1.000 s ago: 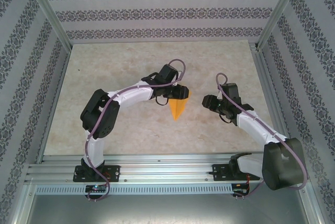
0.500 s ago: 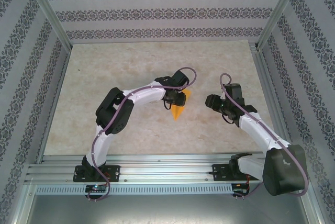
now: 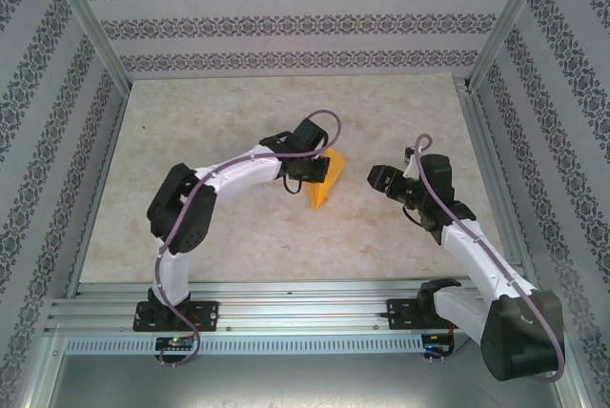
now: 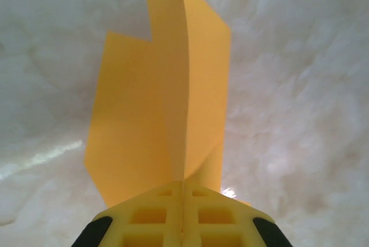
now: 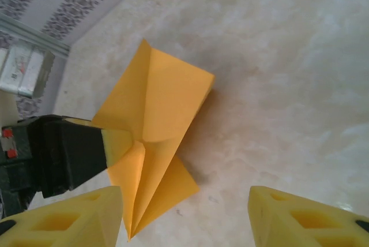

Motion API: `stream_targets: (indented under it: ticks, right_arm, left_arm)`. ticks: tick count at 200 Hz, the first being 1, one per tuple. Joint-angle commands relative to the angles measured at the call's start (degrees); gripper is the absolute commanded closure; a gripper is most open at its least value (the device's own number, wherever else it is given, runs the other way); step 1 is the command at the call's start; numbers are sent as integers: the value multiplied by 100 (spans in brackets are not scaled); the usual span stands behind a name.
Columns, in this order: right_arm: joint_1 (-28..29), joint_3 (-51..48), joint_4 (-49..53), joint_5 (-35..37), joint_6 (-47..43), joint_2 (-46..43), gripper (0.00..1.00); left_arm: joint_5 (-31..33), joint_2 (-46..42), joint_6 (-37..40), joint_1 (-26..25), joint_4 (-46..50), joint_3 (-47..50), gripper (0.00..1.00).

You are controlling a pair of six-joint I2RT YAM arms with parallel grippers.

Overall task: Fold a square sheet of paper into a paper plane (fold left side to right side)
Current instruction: Turn over the paper at the center of the table.

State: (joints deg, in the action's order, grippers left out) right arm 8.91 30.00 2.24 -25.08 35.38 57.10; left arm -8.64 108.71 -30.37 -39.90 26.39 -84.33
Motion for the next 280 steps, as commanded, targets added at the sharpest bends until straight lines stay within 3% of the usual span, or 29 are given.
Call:
stream_targets:
  ticks: [1, 51, 81, 124, 157, 230, 280]
  right_arm:
    - [190, -236, -1102, -445, 697, -111, 39]
    - [1128, -286, -1906, -242, 1094, 183, 26]
    - [1730, -172, -1950, 152, 906, 461, 23]
    - [1947, 227, -1962, 167, 734, 1001, 24]
    - [1958, 611, -1451, 390, 312, 1169, 28]
    - [1764, 1128, -732, 402, -260, 1295, 53]
    - [1835, 1384, -206, 579, -709, 1386, 52]
  left_arm:
    - [-449, -687, -545, 202, -1354, 378, 97]
    - [-528, -1296, -1442, 299, -2810, 966, 97]
    - [-554, -1301, -1900, 298, -3115, 1061, 98]
    - [-646, -1208, -2231, 299, -3097, 1061, 99]
    - [-785, -1115, -2237, 301, -2896, 972, 99]
    - [-915, -977, -1992, 301, -2284, 714, 97]
    - [-995, -773, -1995, 294, -2080, 535, 95]
